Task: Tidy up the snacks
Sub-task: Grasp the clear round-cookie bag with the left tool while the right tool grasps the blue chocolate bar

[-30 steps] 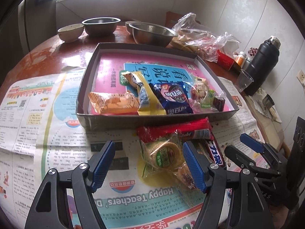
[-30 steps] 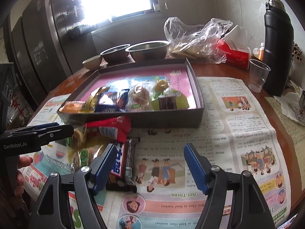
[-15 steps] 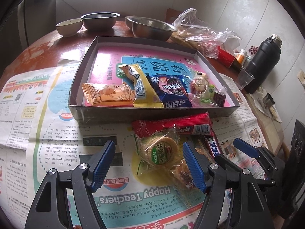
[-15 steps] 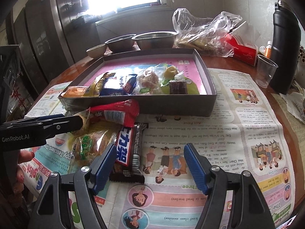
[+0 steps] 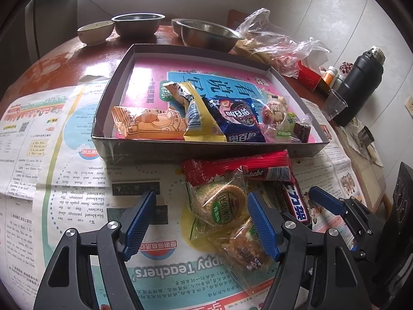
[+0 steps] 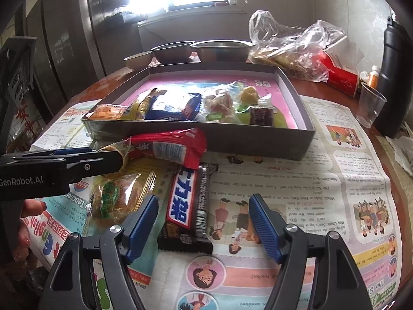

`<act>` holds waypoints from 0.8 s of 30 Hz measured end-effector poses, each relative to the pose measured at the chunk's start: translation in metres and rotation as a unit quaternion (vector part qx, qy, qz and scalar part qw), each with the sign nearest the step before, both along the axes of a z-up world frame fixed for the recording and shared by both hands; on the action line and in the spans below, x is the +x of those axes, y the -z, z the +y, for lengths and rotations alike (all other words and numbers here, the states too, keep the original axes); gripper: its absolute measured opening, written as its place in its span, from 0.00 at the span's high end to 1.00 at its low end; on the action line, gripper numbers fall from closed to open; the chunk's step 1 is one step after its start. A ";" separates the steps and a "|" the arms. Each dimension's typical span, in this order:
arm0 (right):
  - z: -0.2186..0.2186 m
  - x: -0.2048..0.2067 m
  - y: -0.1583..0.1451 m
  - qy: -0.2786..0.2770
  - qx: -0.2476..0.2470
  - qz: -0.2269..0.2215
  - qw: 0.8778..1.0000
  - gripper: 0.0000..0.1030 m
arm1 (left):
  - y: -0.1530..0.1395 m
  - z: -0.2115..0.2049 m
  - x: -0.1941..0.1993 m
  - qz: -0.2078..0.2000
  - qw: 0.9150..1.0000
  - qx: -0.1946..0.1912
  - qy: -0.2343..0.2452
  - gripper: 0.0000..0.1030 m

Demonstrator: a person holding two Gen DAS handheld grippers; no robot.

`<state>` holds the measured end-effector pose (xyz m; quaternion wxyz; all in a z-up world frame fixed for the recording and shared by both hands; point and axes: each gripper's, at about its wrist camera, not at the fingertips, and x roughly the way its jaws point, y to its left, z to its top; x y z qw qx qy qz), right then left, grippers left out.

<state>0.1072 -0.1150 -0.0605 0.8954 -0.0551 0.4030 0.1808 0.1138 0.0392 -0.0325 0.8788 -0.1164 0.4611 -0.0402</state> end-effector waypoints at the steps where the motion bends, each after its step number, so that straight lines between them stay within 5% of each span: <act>1: 0.001 0.000 0.001 -0.001 -0.001 -0.002 1.000 0.33 | 0.001 0.000 0.000 0.001 1.000 -0.002 0.000 0.27; 18: -0.006 0.002 0.002 -0.001 -0.016 -0.027 0.999 0.71 | 0.007 -0.010 0.003 0.007 1.000 -0.007 -0.013 0.27; 24: -0.012 0.003 0.002 0.001 -0.010 -0.030 1.000 0.71 | 0.008 -0.014 0.001 0.000 1.000 0.012 -0.015 0.33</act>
